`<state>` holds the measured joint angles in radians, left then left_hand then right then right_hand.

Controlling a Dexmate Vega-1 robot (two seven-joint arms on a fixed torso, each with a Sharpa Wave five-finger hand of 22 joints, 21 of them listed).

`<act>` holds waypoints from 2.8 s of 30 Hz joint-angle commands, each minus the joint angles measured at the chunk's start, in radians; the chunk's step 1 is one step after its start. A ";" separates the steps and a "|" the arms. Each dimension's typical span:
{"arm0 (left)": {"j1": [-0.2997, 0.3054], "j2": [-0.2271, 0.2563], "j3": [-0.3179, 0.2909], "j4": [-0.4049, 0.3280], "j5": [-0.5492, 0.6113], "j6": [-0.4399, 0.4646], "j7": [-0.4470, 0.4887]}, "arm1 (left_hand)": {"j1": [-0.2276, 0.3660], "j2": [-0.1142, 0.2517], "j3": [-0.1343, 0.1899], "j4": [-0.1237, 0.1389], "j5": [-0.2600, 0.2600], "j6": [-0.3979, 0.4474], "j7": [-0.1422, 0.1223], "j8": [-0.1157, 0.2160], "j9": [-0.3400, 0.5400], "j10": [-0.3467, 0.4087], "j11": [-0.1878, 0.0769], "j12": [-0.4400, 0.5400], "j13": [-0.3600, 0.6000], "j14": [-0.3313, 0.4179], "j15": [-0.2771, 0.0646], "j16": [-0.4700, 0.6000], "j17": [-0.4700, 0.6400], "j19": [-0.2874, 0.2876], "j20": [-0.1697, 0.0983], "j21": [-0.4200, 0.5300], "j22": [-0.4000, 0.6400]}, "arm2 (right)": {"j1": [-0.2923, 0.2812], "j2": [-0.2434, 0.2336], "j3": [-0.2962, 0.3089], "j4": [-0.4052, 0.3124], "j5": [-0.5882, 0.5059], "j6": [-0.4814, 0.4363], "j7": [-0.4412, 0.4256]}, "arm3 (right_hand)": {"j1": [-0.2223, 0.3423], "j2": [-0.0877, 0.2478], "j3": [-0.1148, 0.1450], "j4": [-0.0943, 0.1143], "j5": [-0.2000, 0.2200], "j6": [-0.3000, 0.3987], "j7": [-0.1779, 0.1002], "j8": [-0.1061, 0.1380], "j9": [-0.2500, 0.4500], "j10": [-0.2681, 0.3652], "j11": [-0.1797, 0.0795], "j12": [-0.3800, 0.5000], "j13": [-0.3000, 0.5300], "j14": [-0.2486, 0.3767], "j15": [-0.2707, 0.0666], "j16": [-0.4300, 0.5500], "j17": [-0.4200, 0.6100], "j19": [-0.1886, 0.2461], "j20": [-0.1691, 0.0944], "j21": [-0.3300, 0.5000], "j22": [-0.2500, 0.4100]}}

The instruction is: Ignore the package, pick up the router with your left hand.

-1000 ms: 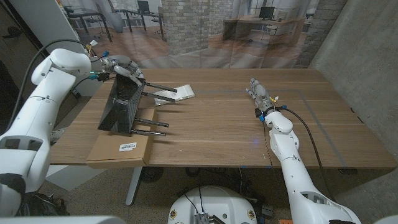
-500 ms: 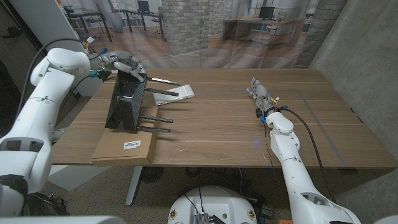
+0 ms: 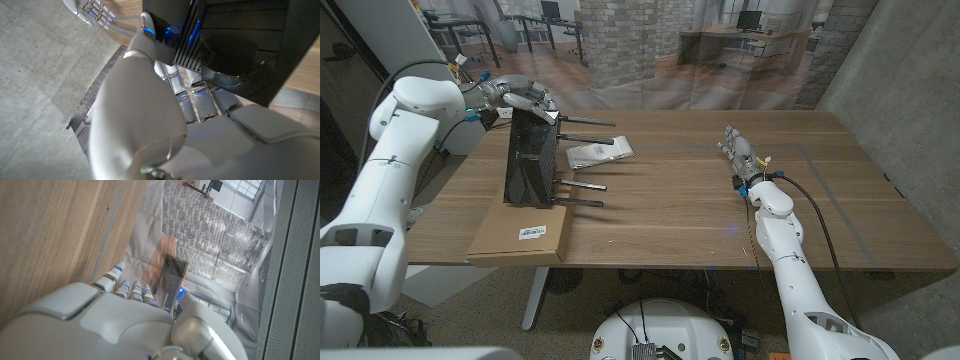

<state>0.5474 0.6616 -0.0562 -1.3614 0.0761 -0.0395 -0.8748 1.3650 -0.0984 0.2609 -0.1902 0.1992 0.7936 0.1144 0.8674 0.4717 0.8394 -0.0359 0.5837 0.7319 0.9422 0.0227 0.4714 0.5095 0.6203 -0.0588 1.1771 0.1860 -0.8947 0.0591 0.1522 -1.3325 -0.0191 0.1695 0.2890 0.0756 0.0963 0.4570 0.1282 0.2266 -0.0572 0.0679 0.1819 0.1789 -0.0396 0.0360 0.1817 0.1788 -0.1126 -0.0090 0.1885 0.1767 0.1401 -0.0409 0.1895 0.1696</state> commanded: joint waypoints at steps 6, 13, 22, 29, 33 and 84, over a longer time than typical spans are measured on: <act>0.021 -0.021 -0.040 -0.032 -0.070 0.017 0.005 | 0.139 0.148 0.044 0.032 0.030 0.015 0.020 0.015 0.000 0.023 -0.009 -0.006 0.010 0.165 -0.255 -0.005 0.008 -0.006 -0.021 0.013 0.000 | -0.009 0.005 0.008 -0.004 0.005 0.010 0.004 | 0.004 0.041 0.000 -0.006 0.007 0.002 0.006 0.007 0.005 0.004 0.009 0.007 0.005 -0.004 0.004 0.002 0.004 0.010 -0.013 0.004 0.002; 0.024 -0.034 -0.054 -0.031 -0.099 0.014 0.011 | 0.138 0.146 0.047 0.032 0.031 0.014 0.023 0.018 -0.004 0.026 -0.008 -0.013 0.013 0.165 -0.251 -0.009 0.012 -0.009 -0.020 0.019 -0.001 | -0.011 0.006 0.009 -0.006 0.004 0.013 0.004 | 0.005 0.041 0.000 -0.007 0.007 0.002 0.005 0.007 0.005 0.004 0.007 0.007 0.005 -0.003 0.004 0.002 0.004 0.010 -0.013 0.004 0.002; 0.022 -0.050 -0.062 -0.028 -0.124 0.004 0.021 | 0.138 0.144 0.053 0.031 0.033 0.014 0.022 0.024 -0.006 0.028 -0.007 -0.021 0.021 0.169 -0.249 -0.012 0.018 -0.014 -0.018 0.025 -0.002 | -0.012 0.008 0.010 -0.007 0.003 0.015 0.002 | 0.005 0.041 -0.001 -0.007 0.007 0.002 0.005 0.007 0.005 0.004 0.009 0.007 0.005 -0.003 0.003 0.003 0.004 0.009 -0.013 0.003 0.002; 0.023 -0.065 -0.072 -0.025 -0.144 -0.005 0.031 | 0.140 0.141 0.056 0.030 0.034 0.015 0.022 0.028 -0.012 0.030 -0.006 -0.027 0.028 0.169 -0.244 -0.014 0.024 -0.023 -0.014 0.030 -0.003 | -0.015 0.009 0.012 -0.007 0.003 0.017 0.002 | 0.005 0.041 -0.001 -0.007 0.007 0.002 0.005 0.007 0.005 0.004 0.009 0.007 0.005 -0.003 0.003 0.003 0.004 0.009 -0.013 0.003 0.002; 0.025 -0.073 -0.079 -0.026 -0.154 -0.008 0.040 | 0.140 0.141 0.058 0.030 0.035 0.016 0.025 0.030 -0.014 0.035 -0.005 -0.032 0.027 0.171 -0.242 -0.014 0.027 -0.029 -0.013 0.031 -0.003 | -0.016 0.010 0.012 -0.008 0.003 0.019 0.000 | 0.005 0.041 -0.001 -0.007 0.007 0.002 0.005 0.007 0.005 0.004 0.009 0.007 0.005 -0.004 0.003 0.002 0.004 0.009 -0.013 0.003 0.002; 0.061 -0.145 -0.147 -0.091 -0.239 -0.027 0.127 | 0.136 0.129 0.080 0.031 0.042 0.015 0.031 0.052 -0.030 0.052 -0.002 -0.071 0.053 0.176 -0.235 -0.027 0.055 -0.048 -0.005 0.057 -0.006 | -0.046 0.024 0.012 -0.040 -0.003 0.027 -0.009 | 0.008 0.043 -0.001 -0.009 0.007 0.002 0.005 0.007 0.005 0.004 0.008 0.007 0.005 -0.004 0.003 0.002 0.004 0.009 -0.014 0.003 0.002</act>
<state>0.6091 0.5281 -0.1952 -1.4519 -0.1493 -0.0552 -0.7579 1.3879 -0.0814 0.2926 -0.1971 0.2349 0.8098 0.1373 0.9137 0.4402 0.8769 -0.0308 0.5139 0.7801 0.9633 0.0048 0.4384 0.5595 0.5797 -0.0536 1.2285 0.1766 -0.9317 0.0767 0.1675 -1.3642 -0.0162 0.1947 0.2890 0.0756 0.0963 0.4529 0.1241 0.2266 -0.0572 0.0679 0.1819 0.1789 -0.0396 0.0360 0.1817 0.1788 -0.1125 -0.0091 0.1885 0.1794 0.1401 -0.0410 0.1895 0.1696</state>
